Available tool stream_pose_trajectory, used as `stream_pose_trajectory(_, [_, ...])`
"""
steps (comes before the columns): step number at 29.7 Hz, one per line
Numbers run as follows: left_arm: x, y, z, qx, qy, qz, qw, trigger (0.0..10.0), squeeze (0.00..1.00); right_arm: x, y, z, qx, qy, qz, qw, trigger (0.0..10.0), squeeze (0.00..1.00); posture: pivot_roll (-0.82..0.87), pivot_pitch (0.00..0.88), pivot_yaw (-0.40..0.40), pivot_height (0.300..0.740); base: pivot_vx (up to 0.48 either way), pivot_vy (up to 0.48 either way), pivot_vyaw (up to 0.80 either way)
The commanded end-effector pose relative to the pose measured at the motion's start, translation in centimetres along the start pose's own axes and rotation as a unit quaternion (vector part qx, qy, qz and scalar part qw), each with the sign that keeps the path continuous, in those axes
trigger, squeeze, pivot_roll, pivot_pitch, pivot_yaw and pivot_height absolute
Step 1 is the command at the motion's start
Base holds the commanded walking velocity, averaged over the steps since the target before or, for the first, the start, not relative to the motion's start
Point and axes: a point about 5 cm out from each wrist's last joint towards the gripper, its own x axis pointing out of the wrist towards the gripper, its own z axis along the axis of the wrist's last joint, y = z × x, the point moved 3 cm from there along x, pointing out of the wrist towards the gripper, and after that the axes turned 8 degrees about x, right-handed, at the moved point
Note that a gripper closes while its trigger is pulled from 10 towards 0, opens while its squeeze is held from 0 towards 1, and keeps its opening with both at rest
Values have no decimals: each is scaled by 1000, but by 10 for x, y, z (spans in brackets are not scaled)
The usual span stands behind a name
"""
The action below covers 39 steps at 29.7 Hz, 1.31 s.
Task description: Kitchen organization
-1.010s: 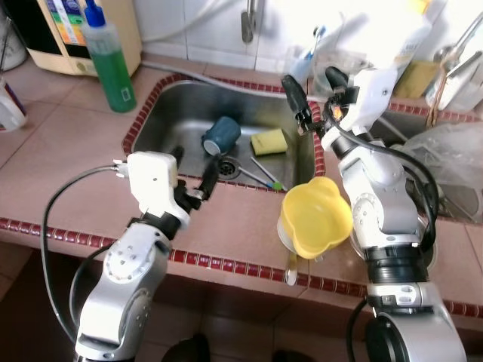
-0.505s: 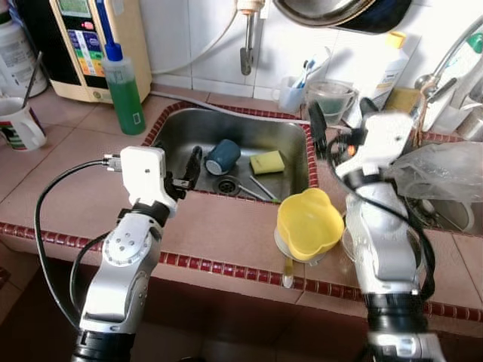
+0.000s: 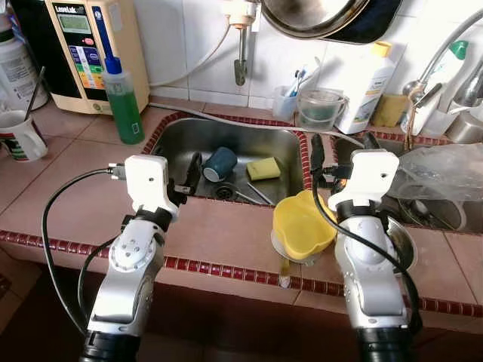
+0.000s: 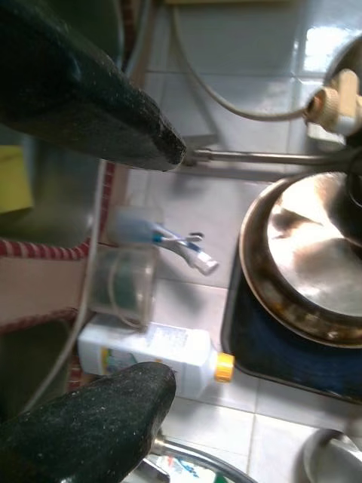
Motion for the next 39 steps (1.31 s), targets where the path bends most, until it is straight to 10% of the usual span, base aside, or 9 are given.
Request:
stream_pose_trajectory(1, [-5,-5,-2,6,-1,-8,1000,10000,0,-7,5,0,-6,-4,0,1000,10000,0,-44,11,12,740,0,0,0])
stream_pose_trajectory(22, [-45,-33,-13,2,17,-65,998,10000,0,-44,13,-16,-6,47,-17,999,10000,0,-48,61,14,740,0,0,0])
stream_pose_trajectory(39, [-41,-28,-11,17,18,-80,997,10000,0,-42,12,-11,0,42,-17,999,10000,0,-64,49,29,740,0,0,0])
